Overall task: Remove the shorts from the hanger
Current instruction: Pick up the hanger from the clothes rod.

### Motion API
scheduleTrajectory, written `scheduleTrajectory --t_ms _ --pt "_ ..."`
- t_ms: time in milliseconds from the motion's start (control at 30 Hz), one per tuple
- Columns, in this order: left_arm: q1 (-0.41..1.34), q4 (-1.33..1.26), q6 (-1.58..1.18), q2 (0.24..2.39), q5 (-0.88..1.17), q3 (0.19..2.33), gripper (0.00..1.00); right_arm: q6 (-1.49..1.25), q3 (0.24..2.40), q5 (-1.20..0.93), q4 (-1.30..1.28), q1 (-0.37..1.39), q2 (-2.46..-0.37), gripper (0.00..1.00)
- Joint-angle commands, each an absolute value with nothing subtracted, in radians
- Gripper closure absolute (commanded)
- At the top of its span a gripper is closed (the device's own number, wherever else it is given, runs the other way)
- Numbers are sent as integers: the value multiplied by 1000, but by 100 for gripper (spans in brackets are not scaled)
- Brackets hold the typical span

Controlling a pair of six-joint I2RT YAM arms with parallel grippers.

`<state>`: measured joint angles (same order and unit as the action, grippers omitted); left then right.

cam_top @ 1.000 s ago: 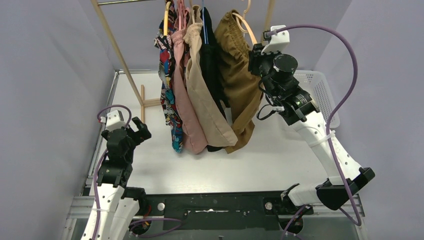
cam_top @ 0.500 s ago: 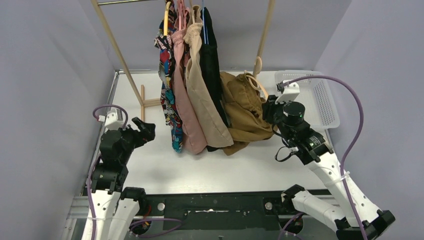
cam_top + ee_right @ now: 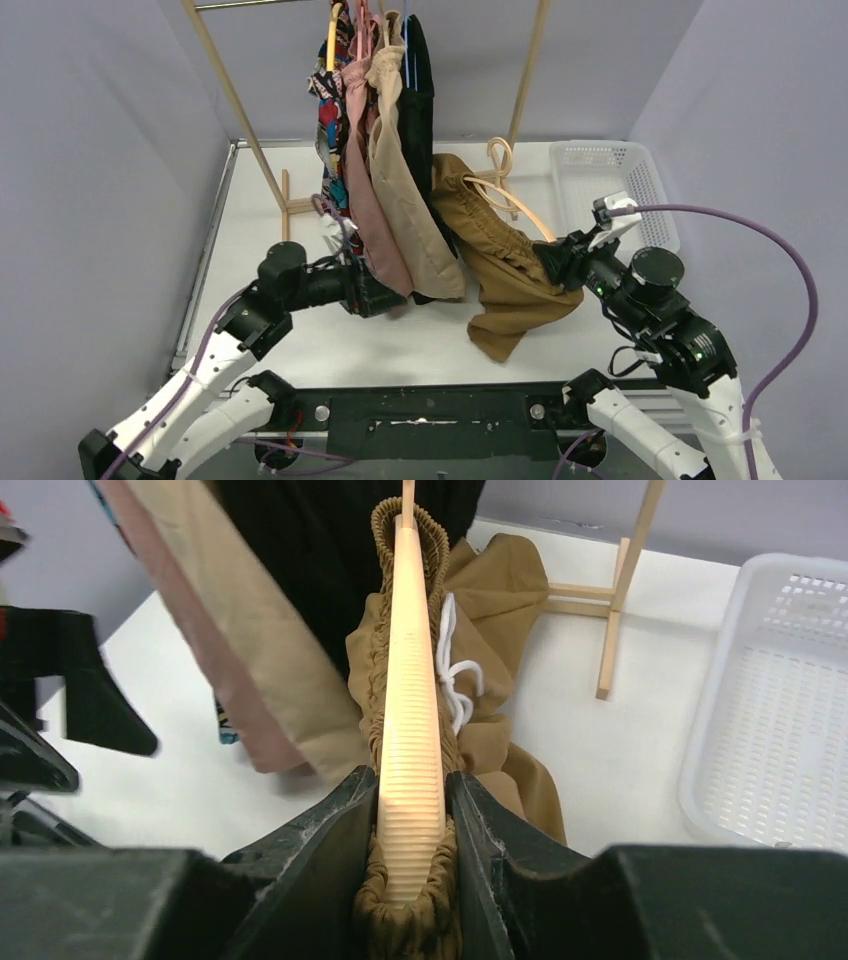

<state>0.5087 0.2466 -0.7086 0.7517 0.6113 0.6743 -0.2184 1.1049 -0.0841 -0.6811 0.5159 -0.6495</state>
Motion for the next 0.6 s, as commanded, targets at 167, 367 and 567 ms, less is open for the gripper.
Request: scheduleTrajectory --t_ms 167,367,567 --pt "1048 148 -520 1153 182 1029 26 -252 1235 -88 -770 514 -543 100" --pt "966 -25 -545 1149 -159 956 31 -282 1297 -27 -863 511 -497 100" --pt "742 -15 -597 1243 -65 973 39 -300 1328 -61 -811 511 -402 100"
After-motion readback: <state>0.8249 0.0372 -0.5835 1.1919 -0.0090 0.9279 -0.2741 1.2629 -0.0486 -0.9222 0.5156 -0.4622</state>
